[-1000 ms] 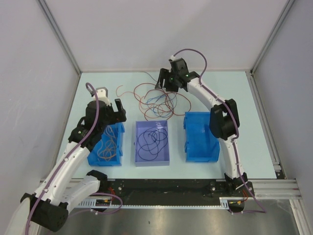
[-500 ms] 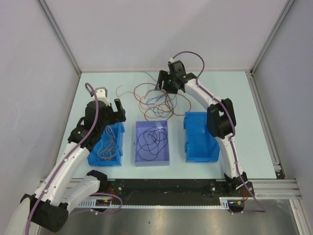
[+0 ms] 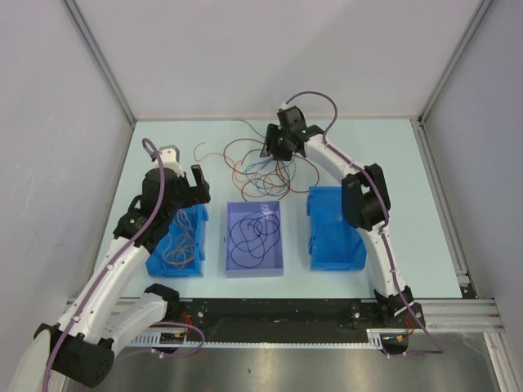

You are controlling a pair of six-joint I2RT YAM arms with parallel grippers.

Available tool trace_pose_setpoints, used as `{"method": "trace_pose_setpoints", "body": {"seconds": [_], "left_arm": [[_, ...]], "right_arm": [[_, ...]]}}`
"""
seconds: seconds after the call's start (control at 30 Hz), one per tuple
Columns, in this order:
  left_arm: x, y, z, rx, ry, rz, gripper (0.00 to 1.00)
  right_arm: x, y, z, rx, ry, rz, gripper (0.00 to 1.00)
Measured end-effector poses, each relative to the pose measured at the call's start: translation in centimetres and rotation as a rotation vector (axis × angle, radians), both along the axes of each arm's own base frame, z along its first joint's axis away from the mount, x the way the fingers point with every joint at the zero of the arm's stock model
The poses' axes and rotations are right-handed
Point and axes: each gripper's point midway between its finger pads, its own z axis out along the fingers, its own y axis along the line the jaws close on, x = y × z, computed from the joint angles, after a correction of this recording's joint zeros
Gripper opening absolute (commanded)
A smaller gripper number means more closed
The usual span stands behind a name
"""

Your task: Untangle the cables

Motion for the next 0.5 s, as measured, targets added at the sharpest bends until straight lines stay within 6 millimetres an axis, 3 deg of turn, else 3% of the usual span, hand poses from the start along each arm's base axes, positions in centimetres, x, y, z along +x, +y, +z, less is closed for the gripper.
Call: {"method": "trace_pose_setpoints", "body": {"seconds": [0.03, 0.1, 0.13, 0.27, 0.37, 0.5], "left_arm": [[0.0, 0.0, 0.0, 0.0, 0.0, 0.0, 1.0], [0.0, 0.0, 0.0, 0.0, 0.0, 0.0, 1.0], [0.0, 0.0, 0.0, 0.0, 0.001, 0.0, 1.0], [0.1, 0.0, -0.2, 0.003, 0.006, 0.0, 1.0], [0.1, 0.0, -0.3, 0.004, 0.01, 0.0, 1.0], [0.1, -0.2, -0.2, 0.002, 0.006, -0.009, 1.0]], "right_arm": [[-0.1, 0.2, 0.0, 0.002, 0.002, 0.001, 0.24], [-0.4, 0.6, 0.0, 0.002, 0.001, 0.012, 0.04], [-0.6, 0.8, 0.0, 0.005, 0.004, 0.016, 0.0], [-1.3, 2.0, 0.7, 0.012, -0.003, 0.062, 0.0], [-1.6, 3.4, 2.5, 0.03, -0.045, 0.121, 0.0], [-3.3, 6.2, 7.3, 0.068, -0.167, 0.251, 0.0]]}}
